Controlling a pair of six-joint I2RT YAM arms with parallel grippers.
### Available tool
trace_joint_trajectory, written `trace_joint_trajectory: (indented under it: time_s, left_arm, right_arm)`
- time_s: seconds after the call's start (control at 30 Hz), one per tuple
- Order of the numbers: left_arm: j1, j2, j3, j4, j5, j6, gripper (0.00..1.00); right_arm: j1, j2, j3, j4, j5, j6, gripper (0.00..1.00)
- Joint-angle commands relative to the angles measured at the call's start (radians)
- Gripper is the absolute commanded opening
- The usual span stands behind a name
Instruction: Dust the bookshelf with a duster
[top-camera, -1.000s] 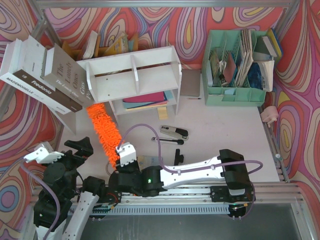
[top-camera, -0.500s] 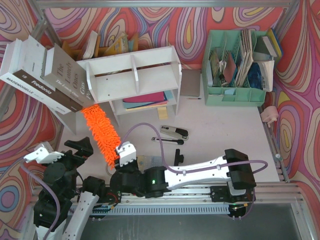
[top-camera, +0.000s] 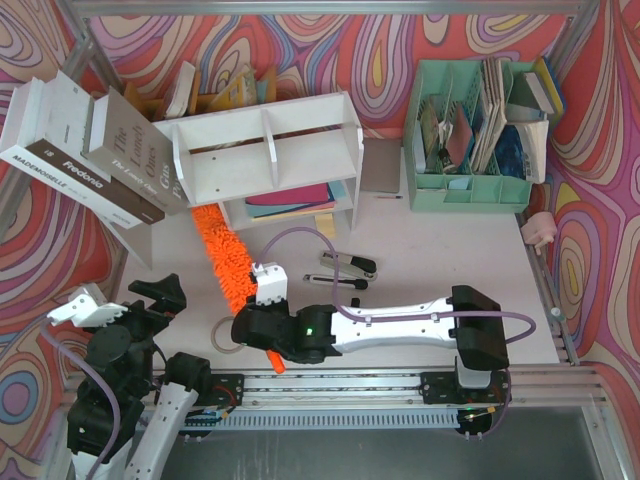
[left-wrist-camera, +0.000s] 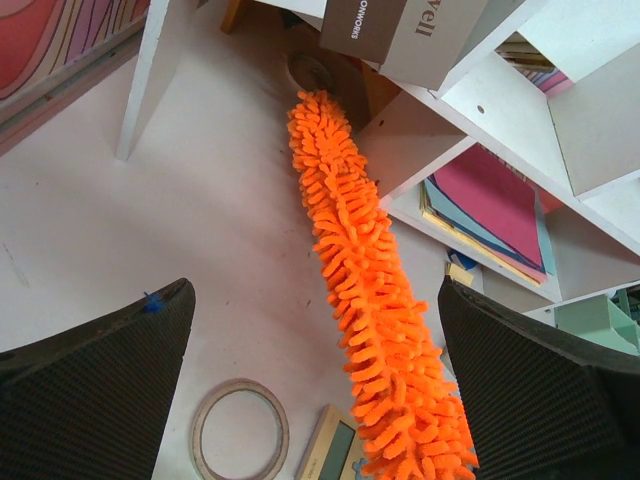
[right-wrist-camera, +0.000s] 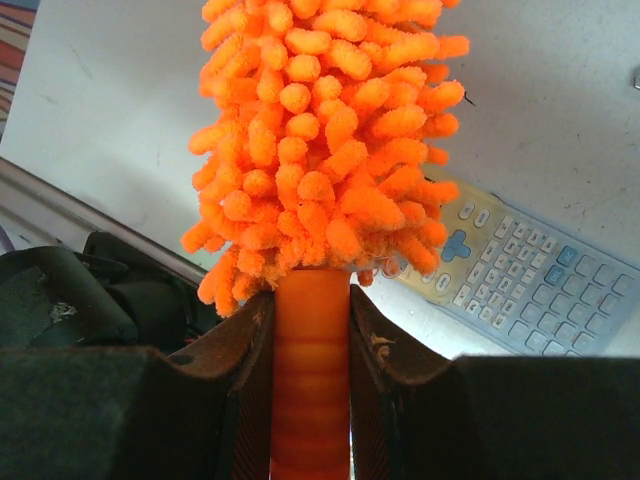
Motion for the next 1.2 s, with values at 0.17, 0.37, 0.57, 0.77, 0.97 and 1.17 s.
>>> trace_joint_trajectory:
  time_s: [0.17,0.37,0.57,0.77,0.97,1.17]
  left_arm:
    - [0.007,0.003,-0.008,-0.005,-0.014,-0.006,0.99]
    - [0.007,-0.001,-0.007,-0.006,-0.019,-0.007,0.98]
    - [0.007,-0.001,-0.008,-0.007,-0.022,-0.007,0.98]
    - [0.007,0.006,-0.007,-0.007,-0.022,-0.007,0.99]
    - [0.007,0.008,-0.008,-0.007,-0.025,-0.007,0.98]
    - [0.007,0.015,-0.008,-0.007,-0.024,-0.007,0.98]
  right_arm:
    - [0.007,-0.017,0.027,0.025,0.077,-0.015,0.0]
    - [0.066,-0.092,-0.045,0.162,0.208,-0.092,0.0]
    - [0.084,-0.109,-0.074,0.249,0.261,-0.152,0.0]
    - [0.111,-0.082,-0.066,0.394,0.187,-0.323,0.0]
    - [0.111,-0.009,-0.007,0.458,-0.006,-0.452,0.0]
    - [0.111,0.009,0.01,0.414,0.019,-0.423,0.0]
